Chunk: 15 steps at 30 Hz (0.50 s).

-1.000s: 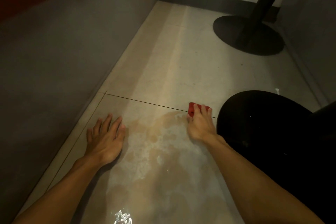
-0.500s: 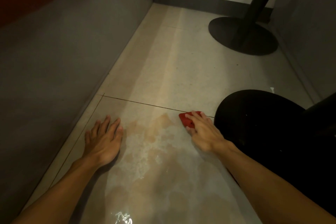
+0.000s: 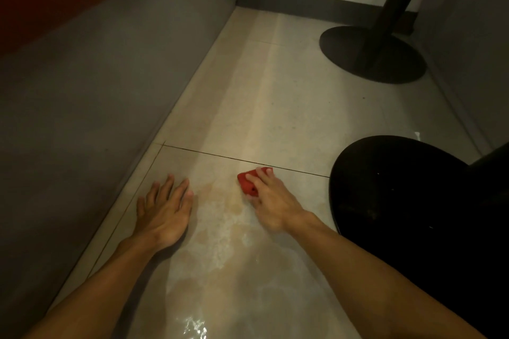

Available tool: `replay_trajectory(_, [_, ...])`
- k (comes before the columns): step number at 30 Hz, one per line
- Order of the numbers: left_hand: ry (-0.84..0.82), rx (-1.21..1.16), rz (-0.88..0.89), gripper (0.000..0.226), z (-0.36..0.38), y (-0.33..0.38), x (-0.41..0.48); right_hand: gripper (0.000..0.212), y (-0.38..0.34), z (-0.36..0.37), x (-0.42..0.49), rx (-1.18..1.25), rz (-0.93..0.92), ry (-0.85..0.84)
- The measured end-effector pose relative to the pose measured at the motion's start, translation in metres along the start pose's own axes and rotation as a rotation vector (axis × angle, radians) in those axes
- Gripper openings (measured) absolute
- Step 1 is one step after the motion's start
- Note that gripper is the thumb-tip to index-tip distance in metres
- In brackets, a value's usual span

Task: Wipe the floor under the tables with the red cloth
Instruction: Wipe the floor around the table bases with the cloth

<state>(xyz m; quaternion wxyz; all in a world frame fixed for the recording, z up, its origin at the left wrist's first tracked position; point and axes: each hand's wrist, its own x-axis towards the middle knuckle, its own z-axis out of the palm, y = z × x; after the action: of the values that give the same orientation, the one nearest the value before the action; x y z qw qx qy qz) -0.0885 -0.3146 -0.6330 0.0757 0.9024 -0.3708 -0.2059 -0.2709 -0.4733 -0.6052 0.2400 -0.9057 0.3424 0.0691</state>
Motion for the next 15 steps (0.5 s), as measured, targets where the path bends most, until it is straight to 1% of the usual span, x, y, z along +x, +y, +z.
replay_trajectory(2, [-0.006, -0.002, 0.011, 0.057, 0.0, -0.002, -0.001, 0.057, 0.015, -0.007, -0.006, -0.015, -0.015, -0.019])
replay_trajectory(5, [-0.013, 0.003, 0.017, 0.056, -0.001, -0.002, -0.002, 0.055, 0.03, -0.016, -0.002, -0.011, 0.035, 0.01])
replay_trajectory(10, [-0.01, 0.014, 0.02, 0.054, -0.001, 0.0, -0.002, 0.058, 0.003, -0.003, 0.019, 0.016, 0.155, 0.07])
replay_trajectory(12, [-0.017, 0.015, 0.033, 0.054, -0.003, 0.0, -0.004, 0.059, -0.014, 0.003, 0.029, 0.035, 0.144, 0.088])
replay_trajectory(15, [-0.028, 0.027, 0.04, 0.053, -0.004, -0.001, -0.005, 0.059, -0.032, 0.012, 0.035, 0.027, 0.05, 0.06])
